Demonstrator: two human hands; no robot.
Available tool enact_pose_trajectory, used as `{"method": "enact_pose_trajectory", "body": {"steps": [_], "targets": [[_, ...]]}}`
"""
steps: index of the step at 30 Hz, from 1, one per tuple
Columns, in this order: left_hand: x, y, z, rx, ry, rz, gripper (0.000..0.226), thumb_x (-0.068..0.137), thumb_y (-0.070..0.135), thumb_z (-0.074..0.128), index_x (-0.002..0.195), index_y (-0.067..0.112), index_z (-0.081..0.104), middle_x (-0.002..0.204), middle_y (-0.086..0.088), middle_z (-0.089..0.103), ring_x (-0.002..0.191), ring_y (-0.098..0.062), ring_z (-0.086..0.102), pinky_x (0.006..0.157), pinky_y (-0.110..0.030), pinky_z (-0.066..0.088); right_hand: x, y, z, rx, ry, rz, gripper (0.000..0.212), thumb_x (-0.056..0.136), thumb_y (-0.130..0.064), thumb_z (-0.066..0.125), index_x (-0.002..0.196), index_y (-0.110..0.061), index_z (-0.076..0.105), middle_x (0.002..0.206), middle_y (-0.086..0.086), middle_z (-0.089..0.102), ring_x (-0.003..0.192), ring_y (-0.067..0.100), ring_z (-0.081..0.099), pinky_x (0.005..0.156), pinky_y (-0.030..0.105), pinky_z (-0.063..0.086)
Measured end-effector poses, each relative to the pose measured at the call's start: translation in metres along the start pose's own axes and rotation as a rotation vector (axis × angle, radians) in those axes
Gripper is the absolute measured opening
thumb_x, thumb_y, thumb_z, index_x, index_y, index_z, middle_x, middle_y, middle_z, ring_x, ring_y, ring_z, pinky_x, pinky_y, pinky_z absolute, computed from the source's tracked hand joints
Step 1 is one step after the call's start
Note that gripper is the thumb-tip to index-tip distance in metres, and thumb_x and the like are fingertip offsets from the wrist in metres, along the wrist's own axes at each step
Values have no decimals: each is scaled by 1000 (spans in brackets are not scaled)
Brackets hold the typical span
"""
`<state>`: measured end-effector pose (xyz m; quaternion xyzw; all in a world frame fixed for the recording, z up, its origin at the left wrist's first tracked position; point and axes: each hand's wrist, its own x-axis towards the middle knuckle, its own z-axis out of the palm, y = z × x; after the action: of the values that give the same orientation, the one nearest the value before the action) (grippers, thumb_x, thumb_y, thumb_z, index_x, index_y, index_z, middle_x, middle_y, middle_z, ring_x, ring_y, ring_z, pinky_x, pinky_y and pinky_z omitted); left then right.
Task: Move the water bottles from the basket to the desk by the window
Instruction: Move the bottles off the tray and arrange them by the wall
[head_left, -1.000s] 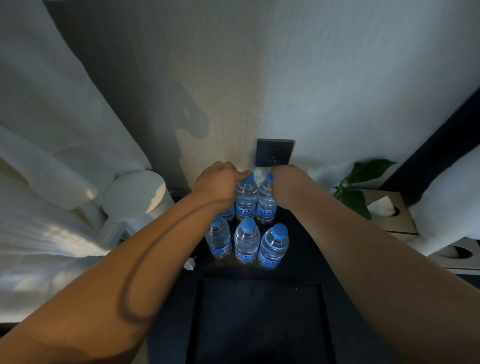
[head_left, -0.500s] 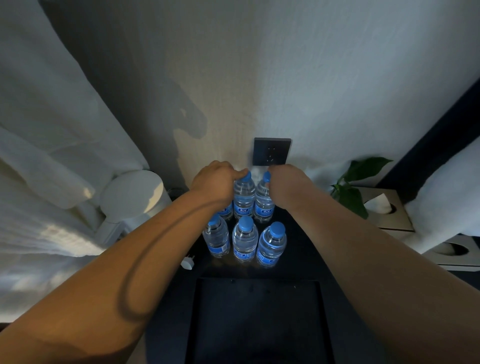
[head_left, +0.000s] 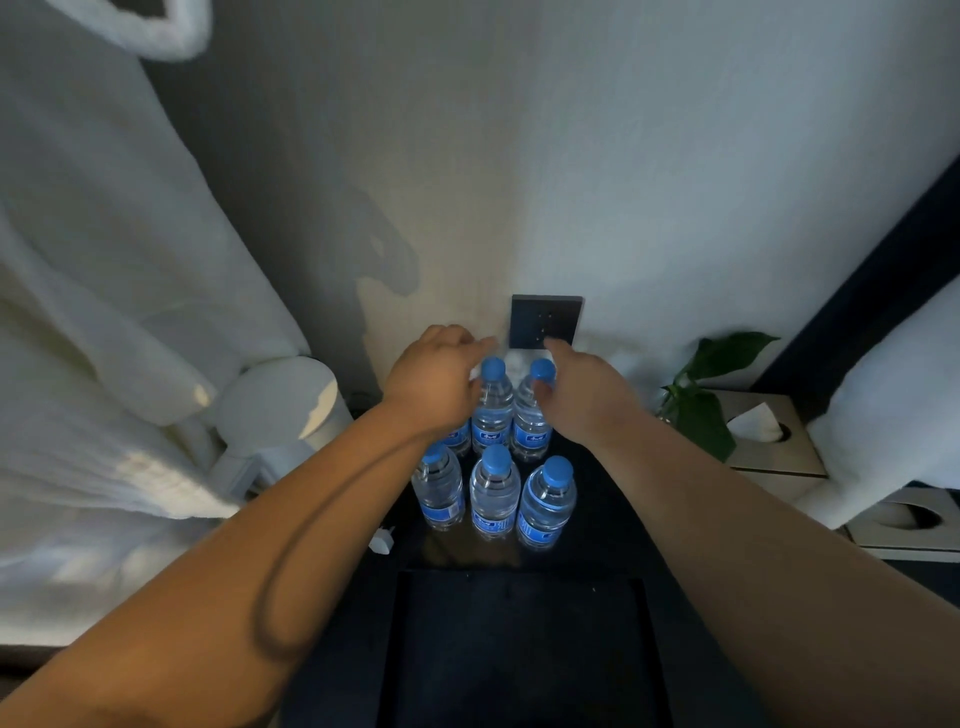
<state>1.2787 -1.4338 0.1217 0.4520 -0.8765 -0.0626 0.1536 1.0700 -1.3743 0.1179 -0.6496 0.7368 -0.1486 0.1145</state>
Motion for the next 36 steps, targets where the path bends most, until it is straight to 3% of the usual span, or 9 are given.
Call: {"method": "enact_pose_trajectory", "body": {"steps": [3,7,10,13,16,21,25,30,36], "targets": [[-13,-10,-11,-23,130,-33,53,90,21,72,142,18,62,121,-9,67,114,-32,56,90,-41,51,-4,-6,-6,76,61,-26,53,103,-37,56,151,-15,49,108,11,73,100,30,68,79,37,54],[-36,-22,-23,-111,77,-147,27,98,33,65,120,22,74,104,-2,73,97,-26,65,81,-37,53,-15,-20,-10,0,30,-165,33,102,-54,52,112,-27,68,87,-8,71,87,18,67,87,38,50],[-54,-21,-30,-118,1,-213,24,95,48,64,107,31,75,89,11,71,83,-16,65,70,-29,49,-24,-31,-6,-128,-146,-227,46,91,-80,38,98,-39,60,78,-14,63,80,10,57,90,40,39],[-67,-16,-35,-105,-195,-216,33,88,63,66,109,38,72,84,13,67,80,-12,63,70,-31,52,-34,-37,2,-188,-285,-283,64,77,-91,39,105,-38,62,77,-14,57,81,11,56,82,38,42],[-75,-13,-31,23,-360,-143,32,86,57,68,114,41,67,98,10,68,92,-18,65,76,-34,54,-40,-40,13,-231,-300,-371,48,84,-76,59,103,-32,64,87,-12,61,87,15,60,74,35,41],[-77,-9,-18,58,-321,-126,36,91,40,69,125,29,63,114,-3,69,101,-27,65,83,-40,55,-43,-46,23,-247,-159,-393,33,93,-59,63,102,-28,64,82,-9,55,82,19,57,73,34,38],[-68,-8,-15,73,-297,-155,34,92,43,68,120,26,63,109,-3,67,95,-26,63,73,-36,48,-39,-42,25,-200,-105,-368,22,96,-51,62,97,-29,57,82,-8,55,86,22,61,81,37,40],[-60,-5,-10,86,-241,-223,26,92,43,68,102,20,62,94,-4,67,76,-21,56,63,-33,39,-35,-41,25,-188,-106,-326,24,100,-48,59,113,-27,61,88,-6,57,90,25,61,85,41,45],[-59,-6,-10,79,-221,-221,23,93,40,68,99,20,59,91,-4,64,76,-21,57,63,-33,39,-35,-44,28,-178,-89,-326,22,100,-44,60,114,-27,60,87,-5,56,88,24,63,82,41,52]]}}
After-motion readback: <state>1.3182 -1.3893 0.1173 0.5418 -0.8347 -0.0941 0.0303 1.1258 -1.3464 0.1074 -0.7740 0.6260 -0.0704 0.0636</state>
